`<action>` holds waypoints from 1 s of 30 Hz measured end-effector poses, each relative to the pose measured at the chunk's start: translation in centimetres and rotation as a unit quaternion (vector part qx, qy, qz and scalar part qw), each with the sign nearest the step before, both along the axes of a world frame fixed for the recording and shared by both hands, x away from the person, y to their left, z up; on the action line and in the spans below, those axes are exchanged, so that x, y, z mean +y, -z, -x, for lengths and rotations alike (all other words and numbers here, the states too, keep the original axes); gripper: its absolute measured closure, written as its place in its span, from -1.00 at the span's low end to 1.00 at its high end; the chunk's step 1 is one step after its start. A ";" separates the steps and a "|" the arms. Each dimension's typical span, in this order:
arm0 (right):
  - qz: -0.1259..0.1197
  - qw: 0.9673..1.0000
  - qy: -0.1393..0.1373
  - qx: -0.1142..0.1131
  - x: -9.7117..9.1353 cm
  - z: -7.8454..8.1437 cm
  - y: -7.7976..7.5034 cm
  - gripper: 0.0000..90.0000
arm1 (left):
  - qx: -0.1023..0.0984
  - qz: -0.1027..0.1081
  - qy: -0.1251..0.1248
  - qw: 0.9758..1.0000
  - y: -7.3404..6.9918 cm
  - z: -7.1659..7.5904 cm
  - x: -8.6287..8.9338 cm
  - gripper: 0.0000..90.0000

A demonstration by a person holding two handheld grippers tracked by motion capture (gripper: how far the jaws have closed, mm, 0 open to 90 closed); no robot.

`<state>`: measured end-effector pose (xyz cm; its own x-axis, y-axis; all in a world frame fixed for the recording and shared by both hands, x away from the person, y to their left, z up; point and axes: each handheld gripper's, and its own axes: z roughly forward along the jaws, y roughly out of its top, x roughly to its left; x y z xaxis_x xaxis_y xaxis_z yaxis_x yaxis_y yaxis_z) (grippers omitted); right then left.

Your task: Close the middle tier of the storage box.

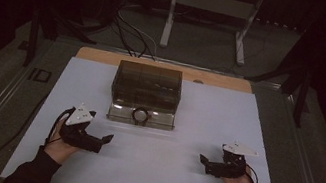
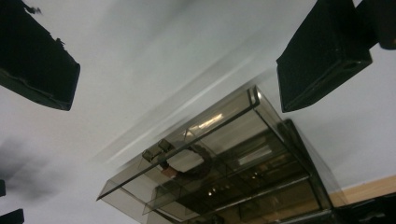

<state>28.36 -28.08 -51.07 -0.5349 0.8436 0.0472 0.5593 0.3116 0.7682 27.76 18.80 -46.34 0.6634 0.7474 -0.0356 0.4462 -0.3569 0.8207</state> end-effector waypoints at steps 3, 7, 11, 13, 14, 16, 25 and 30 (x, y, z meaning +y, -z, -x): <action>-0.003 1.000 0.001 -0.001 0.0 0.0 -0.1 -0.95 | -0.002 0.000 0.004 1.000 -0.3 -0.2 -0.5 -0.98; -0.003 1.000 0.000 0.000 0.0 0.0 0.0 -0.95 | -0.005 -0.005 0.013 1.000 -0.6 -0.5 -1.4 -0.98; -0.004 1.000 0.000 0.001 0.0 0.0 0.0 -0.95 | -0.007 -0.010 0.016 1.000 -0.7 -0.7 -2.1 -0.98; -0.004 1.000 0.000 0.001 0.0 0.0 0.0 -0.95 | -0.007 -0.012 0.017 1.000 -0.7 -0.7 -2.4 -0.98; -0.004 1.000 0.000 0.001 -0.1 0.0 -0.1 -0.95 | -0.007 -0.014 0.017 1.000 -0.7 -0.8 -2.6 -0.98; -0.004 1.000 0.000 0.001 -0.1 0.0 -0.1 -0.95 | -0.006 -0.015 0.014 1.000 -0.7 -0.8 -2.8 -0.98; -0.004 1.000 0.001 -0.001 -0.1 -0.1 -0.1 -0.95 | -0.002 -0.013 -0.005 1.000 0.0 -1.0 -4.0 -0.98; -0.004 1.000 0.000 -0.002 -0.2 0.0 -0.1 -0.95 | -0.001 -0.016 -0.016 1.000 0.4 -1.0 -4.6 -0.98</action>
